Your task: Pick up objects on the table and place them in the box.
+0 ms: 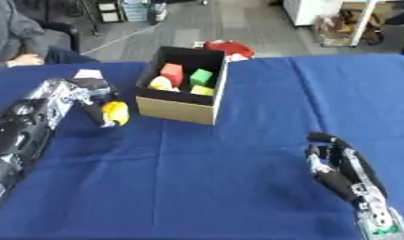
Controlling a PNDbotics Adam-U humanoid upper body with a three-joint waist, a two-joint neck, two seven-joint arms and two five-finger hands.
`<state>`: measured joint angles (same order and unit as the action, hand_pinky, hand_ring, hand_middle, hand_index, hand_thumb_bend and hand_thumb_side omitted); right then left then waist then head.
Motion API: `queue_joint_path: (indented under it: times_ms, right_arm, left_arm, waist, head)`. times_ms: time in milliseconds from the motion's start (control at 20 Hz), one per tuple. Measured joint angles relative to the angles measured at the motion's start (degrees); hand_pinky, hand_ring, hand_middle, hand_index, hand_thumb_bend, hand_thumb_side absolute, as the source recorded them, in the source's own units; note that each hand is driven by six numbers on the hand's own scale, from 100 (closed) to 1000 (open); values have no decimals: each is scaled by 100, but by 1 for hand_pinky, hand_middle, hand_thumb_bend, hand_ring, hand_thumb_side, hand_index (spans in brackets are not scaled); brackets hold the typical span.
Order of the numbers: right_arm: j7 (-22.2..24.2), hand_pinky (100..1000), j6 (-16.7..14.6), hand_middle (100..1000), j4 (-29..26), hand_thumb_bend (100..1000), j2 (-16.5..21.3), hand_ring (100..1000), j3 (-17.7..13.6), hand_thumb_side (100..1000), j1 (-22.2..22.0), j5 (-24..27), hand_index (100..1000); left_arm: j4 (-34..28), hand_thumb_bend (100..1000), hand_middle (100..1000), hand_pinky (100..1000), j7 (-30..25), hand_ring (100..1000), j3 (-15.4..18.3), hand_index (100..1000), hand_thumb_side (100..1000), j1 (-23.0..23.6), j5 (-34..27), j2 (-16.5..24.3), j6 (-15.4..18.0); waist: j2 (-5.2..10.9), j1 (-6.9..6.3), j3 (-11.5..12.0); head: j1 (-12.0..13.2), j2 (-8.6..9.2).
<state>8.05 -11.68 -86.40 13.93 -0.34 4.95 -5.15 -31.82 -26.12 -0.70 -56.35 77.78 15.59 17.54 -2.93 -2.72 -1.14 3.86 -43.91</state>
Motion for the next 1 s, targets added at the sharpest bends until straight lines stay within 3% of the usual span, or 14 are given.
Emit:
queue_joint_path:
  times_ms: [150, 350, 750, 1000]
  right_arm:
    - [-5, 766, 5, 744, 0, 100, 0, 677, 0, 285, -5, 0, 807]
    - [-6, 766, 7, 744, 0, 100, 0, 678, -1, 285, -24, -2, 807]
    - [-4, 766, 8, 745, 0, 100, 0, 678, 0, 286, -44, -2, 807]
    - [3, 766, 8, 745, 0, 100, 0, 678, 2, 283, -42, -2, 807]
  left_arm:
    - [-17, 254, 488, 517, 130, 435, 17, 682, 313, 15, 31, 8, 28]
    - [-294, 147, 412, 439, 351, 361, 57, 620, 262, 34, -189, 108, 91]
    - [-1421, 100, 403, 449, 518, 362, 166, 626, 213, -495, -1180, 309, 71]
    - [-1368, 112, 415, 459, 568, 369, 115, 642, 217, -773, -1167, -89, -145]
  waist:
    - [0, -1, 0]
    - [0, -2, -1]
    - [0, -2, -8]
    - [0, 0, -70]
  head:
    - [-1, 0]
    - [-4, 0]
    - [0, 0]
    - [27, 0]
